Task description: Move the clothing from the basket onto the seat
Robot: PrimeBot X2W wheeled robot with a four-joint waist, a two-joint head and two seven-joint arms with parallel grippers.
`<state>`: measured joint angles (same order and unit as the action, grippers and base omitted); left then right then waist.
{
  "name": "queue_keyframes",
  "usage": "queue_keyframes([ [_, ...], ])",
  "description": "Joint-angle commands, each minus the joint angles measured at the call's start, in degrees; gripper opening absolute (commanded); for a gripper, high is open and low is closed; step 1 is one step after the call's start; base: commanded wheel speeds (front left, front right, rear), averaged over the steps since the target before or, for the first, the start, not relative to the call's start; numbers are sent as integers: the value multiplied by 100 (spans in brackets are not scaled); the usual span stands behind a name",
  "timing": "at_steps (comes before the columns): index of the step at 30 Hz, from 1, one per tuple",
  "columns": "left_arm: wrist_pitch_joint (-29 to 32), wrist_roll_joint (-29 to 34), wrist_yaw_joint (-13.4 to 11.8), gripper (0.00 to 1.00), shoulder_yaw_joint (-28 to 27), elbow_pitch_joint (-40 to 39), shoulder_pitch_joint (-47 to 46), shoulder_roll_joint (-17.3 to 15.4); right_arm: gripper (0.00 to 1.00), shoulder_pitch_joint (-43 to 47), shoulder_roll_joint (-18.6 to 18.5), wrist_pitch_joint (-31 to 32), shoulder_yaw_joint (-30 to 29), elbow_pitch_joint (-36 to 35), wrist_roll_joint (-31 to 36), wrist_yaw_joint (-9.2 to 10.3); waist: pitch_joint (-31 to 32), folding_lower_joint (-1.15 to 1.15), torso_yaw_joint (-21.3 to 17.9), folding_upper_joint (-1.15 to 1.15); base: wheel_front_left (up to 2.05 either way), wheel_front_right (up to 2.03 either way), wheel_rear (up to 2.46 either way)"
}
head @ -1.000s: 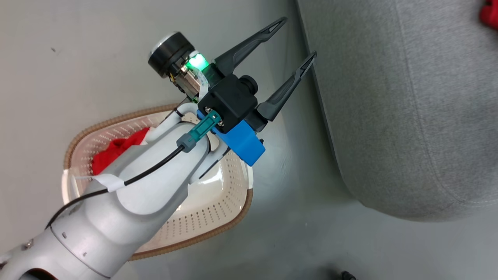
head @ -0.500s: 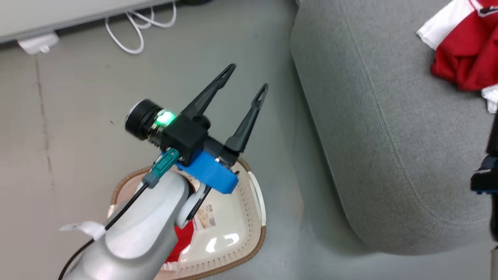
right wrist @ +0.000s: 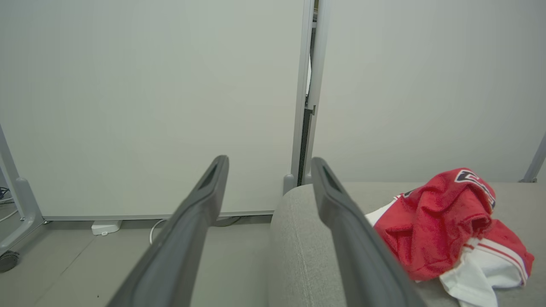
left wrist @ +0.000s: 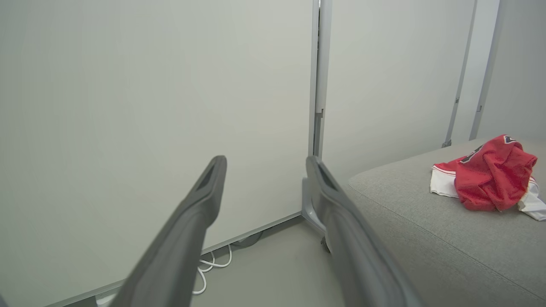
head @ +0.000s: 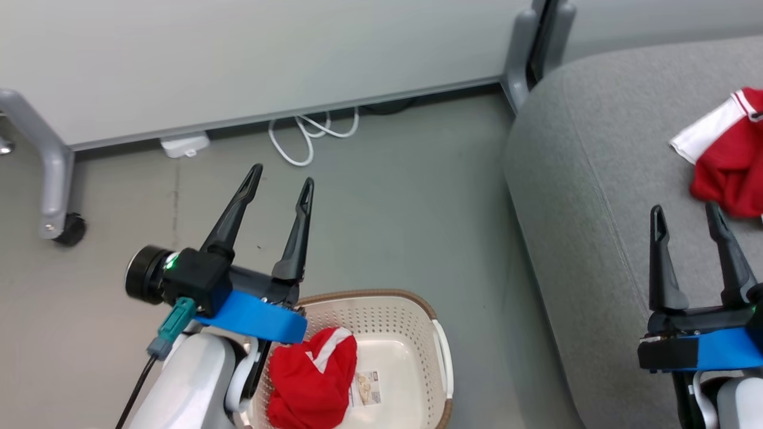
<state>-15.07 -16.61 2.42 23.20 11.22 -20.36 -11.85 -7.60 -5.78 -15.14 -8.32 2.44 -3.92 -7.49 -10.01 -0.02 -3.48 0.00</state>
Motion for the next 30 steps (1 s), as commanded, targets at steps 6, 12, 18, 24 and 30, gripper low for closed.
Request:
queue_keyframes([
  [6, -15, 183, 105, 100, -731, -101, 619, 232, 100, 319, 104, -1, 187, 18, -62, -2, 452, 2, 441, 0, 0, 0, 0],
  [12, -15, 392, 219, 100, -1299, -125, 1029, 420, 100, 466, 178, -1, 292, 124, -71, -2, 612, 2, 601, 0, 0, 0, 0],
  [18, -15, 586, 347, 100, -1686, -71, 1343, 543, 100, 530, 237, -1, 334, 228, -89, -2, 756, 2, 705, 0, 0, 0, 0],
  [24, -15, 720, 435, 100, -1883, -5, 1552, 642, 100, 618, 276, -1, 323, 367, -124, -2, 910, 2, 827, 0, 0, 0, 0],
  [30, -15, 774, 477, 100, -1990, 36, 1625, 719, 100, 652, 289, -1, 370, 463, -128, -2, 952, 2, 878, 0, 0, 0, 0],
])
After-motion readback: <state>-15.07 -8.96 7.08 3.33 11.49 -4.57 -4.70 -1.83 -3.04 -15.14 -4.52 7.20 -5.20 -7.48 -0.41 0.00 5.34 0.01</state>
